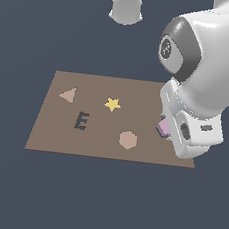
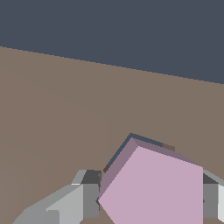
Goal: Insert a designated object into the corresponding slot on a board.
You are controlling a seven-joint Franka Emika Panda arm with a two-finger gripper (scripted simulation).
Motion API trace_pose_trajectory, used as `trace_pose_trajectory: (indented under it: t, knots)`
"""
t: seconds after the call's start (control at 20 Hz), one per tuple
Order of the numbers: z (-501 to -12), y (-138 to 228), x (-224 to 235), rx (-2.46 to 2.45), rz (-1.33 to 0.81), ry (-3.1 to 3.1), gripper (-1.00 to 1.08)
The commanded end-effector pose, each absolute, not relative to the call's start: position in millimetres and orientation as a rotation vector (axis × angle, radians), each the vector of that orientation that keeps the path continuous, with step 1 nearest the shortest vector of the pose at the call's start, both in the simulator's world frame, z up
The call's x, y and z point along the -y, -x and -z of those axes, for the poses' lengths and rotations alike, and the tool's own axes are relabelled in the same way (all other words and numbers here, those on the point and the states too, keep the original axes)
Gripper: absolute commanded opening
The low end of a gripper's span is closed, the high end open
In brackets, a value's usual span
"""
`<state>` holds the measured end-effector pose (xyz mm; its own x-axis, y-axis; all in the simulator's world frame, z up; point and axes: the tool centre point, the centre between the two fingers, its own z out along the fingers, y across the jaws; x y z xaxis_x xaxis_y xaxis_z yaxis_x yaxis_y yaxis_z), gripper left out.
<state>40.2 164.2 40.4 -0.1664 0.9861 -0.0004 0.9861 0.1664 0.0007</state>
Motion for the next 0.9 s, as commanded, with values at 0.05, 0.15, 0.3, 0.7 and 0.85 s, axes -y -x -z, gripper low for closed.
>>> trace_pose_trajectory:
  t: [0.05,0.15,0.3,0.7,0.85]
  knots:
    - [-40.0,-40.3,-164.2,-2.399,0.000,-2.028,-1.00]
    - [-36.8,-40.6,-164.5,-2.400,-0.001,-2.026,-1.00]
    - [-31.0,-41.2,-165.1,-2.401,-0.001,-2.024,-1.00]
    - [-30.6,-41.3,-165.0,-2.401,-0.001,-2.024,1.00]
    - [-30.6,-41.3,-165.0,-2.401,-0.001,-2.024,1.00]
